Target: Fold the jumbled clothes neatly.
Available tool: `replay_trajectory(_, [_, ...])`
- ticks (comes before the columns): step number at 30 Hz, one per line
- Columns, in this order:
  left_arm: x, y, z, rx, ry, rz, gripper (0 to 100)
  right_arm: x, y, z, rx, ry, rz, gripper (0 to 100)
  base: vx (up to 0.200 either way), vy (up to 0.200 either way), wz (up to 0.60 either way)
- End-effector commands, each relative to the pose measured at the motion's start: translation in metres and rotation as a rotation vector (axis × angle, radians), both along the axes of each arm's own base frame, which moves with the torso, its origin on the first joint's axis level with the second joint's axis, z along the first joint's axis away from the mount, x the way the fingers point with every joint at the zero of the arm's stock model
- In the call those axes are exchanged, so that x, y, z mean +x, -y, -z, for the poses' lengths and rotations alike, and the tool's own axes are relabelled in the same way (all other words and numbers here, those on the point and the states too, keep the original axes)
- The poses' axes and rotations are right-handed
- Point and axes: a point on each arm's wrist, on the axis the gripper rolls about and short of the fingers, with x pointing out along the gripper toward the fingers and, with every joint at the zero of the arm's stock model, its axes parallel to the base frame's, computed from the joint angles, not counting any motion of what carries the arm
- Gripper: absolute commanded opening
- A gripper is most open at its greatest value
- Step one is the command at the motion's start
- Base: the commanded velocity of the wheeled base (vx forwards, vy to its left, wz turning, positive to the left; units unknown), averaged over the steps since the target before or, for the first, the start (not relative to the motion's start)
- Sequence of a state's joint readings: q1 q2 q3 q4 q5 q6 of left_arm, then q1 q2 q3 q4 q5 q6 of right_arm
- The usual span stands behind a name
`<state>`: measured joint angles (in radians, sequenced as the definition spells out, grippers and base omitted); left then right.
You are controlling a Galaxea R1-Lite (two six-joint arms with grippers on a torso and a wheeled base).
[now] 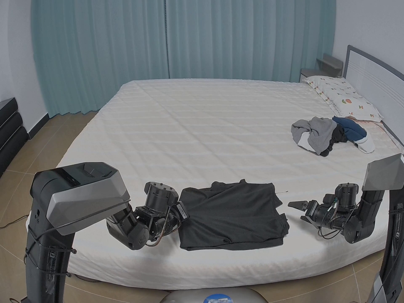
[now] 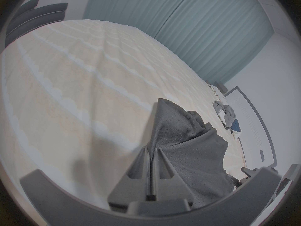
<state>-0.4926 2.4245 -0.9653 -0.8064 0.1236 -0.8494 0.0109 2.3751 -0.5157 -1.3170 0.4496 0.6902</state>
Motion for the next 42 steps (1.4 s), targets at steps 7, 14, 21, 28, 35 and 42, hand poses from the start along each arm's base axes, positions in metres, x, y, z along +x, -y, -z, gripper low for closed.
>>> replay_trajectory(7, [-0.010,0.006,0.004,0.011,-0.021,0.024,0,0.000,0.000,0.001,0.000,-0.001,0.000,100,0.000,0.000,0.00])
replay_trajectory(14, [-0.017,0.010,0.002,0.013,-0.021,0.042,100,0.000,0.000,0.000,0.001,0.001,-0.001,100,0.000,0.000,0.00])
replay_trajectory(21, [-0.002,0.013,-0.008,-0.033,0.057,0.029,100,0.000,-0.001,0.001,0.003,-0.004,-0.003,100,0.000,0.000,0.00])
replay_trajectory(28, [0.039,0.023,0.004,-0.086,0.167,0.006,100,0.001,-0.006,0.007,0.032,-0.033,0.002,100,0.000,0.000,0.00])
replay_trajectory(35, [0.042,0.028,0.010,-0.078,0.163,0.018,100,0.002,-0.007,0.006,0.035,-0.032,-0.003,100,0.000,0.000,0.00])
replay_trajectory(42, [0.043,0.029,0.013,-0.074,0.166,0.021,0,0.002,-0.007,0.006,0.035,-0.032,-0.003,100,0.000,0.000,0.00])
